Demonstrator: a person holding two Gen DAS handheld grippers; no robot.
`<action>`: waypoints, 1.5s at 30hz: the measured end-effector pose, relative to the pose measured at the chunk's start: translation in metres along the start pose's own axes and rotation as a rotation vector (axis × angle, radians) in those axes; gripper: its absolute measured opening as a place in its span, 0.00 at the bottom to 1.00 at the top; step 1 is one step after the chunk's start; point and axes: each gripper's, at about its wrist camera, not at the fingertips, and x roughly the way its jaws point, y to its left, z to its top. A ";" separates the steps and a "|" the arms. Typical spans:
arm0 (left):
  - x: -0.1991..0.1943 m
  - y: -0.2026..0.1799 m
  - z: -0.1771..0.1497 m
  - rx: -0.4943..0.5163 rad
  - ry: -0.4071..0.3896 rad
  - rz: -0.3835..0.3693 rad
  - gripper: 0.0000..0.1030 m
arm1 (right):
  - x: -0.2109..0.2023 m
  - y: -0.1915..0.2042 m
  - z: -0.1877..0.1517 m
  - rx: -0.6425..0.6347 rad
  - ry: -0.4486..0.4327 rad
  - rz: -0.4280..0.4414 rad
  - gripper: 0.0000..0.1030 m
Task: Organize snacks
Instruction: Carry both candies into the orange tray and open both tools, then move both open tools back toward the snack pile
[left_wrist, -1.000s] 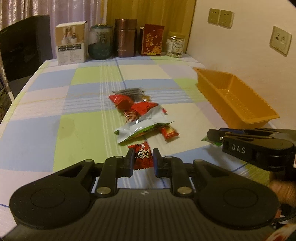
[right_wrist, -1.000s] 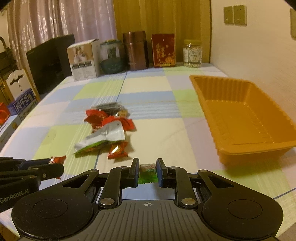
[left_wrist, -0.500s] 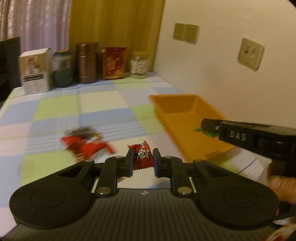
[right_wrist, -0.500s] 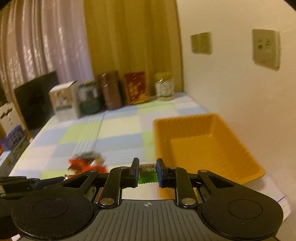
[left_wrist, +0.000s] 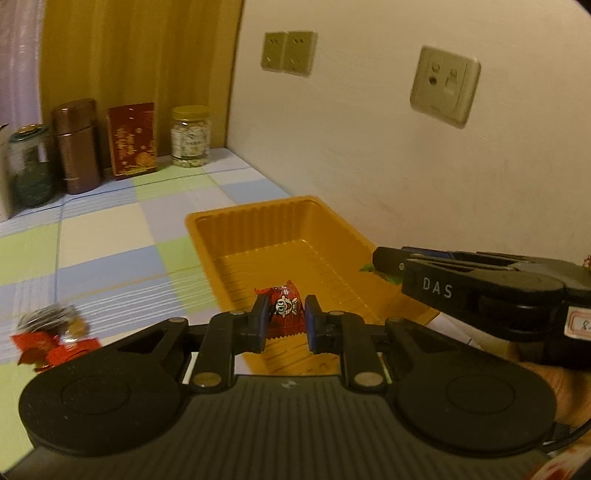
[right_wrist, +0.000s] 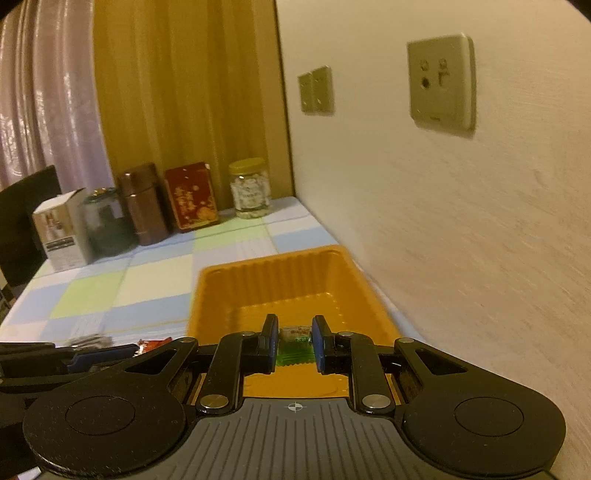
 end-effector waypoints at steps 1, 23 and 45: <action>0.005 -0.002 0.000 0.007 0.006 -0.004 0.17 | 0.003 -0.003 -0.001 0.003 0.003 -0.003 0.19; -0.022 0.043 -0.024 -0.074 0.011 0.115 0.32 | 0.018 -0.019 -0.007 0.091 0.043 0.048 0.19; -0.124 0.067 -0.061 -0.170 -0.003 0.215 0.44 | -0.079 0.001 -0.019 0.191 0.033 0.046 0.59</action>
